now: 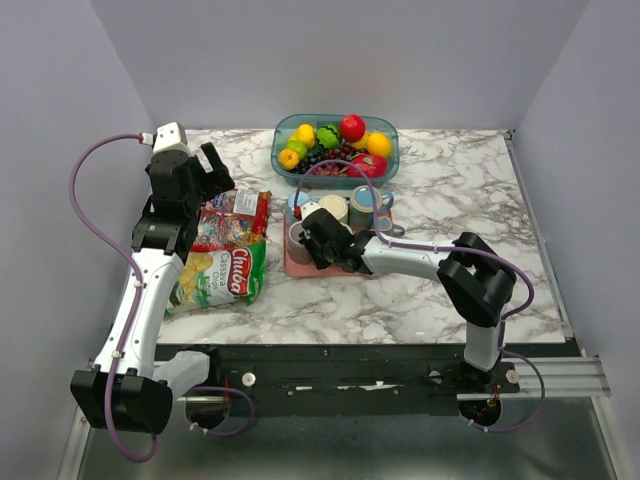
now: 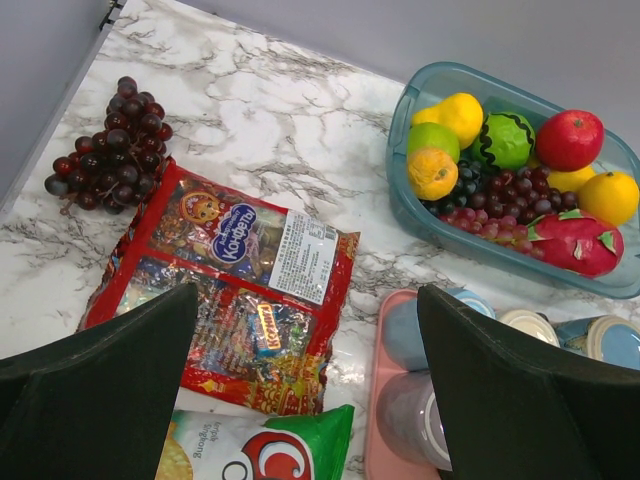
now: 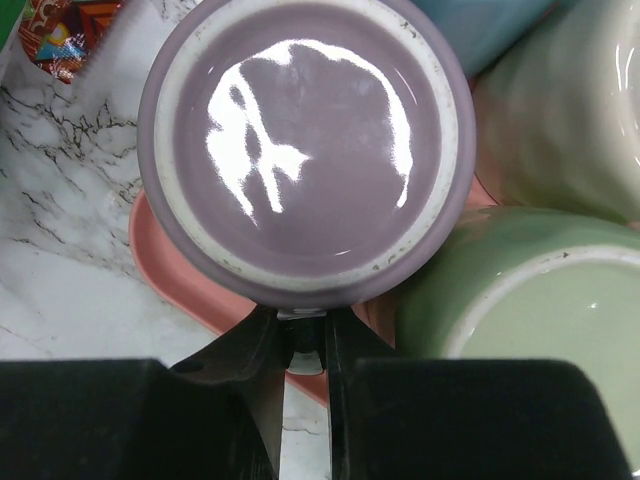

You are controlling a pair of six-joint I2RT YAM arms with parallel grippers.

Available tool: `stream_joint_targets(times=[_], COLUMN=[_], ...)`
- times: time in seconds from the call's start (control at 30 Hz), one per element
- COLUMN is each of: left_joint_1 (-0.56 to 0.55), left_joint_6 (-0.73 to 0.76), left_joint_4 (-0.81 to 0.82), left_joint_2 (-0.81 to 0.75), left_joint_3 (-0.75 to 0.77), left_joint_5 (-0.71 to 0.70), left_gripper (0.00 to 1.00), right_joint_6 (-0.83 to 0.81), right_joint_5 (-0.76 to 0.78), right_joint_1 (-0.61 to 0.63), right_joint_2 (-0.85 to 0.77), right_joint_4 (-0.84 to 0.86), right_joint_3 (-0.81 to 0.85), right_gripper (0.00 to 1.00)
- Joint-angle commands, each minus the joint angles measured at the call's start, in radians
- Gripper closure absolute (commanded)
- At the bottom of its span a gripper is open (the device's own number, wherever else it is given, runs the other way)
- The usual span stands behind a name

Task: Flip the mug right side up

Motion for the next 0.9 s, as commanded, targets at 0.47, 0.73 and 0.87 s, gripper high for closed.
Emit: stream_joint_targets(times=[0.47,0.73,0.87], left_joint_1=[0.004,0.004,0.003], left_joint_6=[0.005,0.030,0.019], left_joint_4=[-0.037,0.052,0.156], left_joint_2=[-0.046,-0.184,-0.302], left_joint_3=[0.030,0.025,-0.025], left_joint_5=[0.059,0.399,0.524], left_gripper=[0.01,0.01,0.01], right_joint_6=[0.044,0.093,0.093], right_joint_5=[-0.143,-0.186,-0.146], right_joint_1=[0.007,0.005,0.001], right_joint_2=[-0.296,-0.465,-0.508], right_joint_4=[-0.027,-0.024,-0.018], right_joint_3=[-0.022,0.045,0.126], right_gripper=[0.99,0.99,0.99])
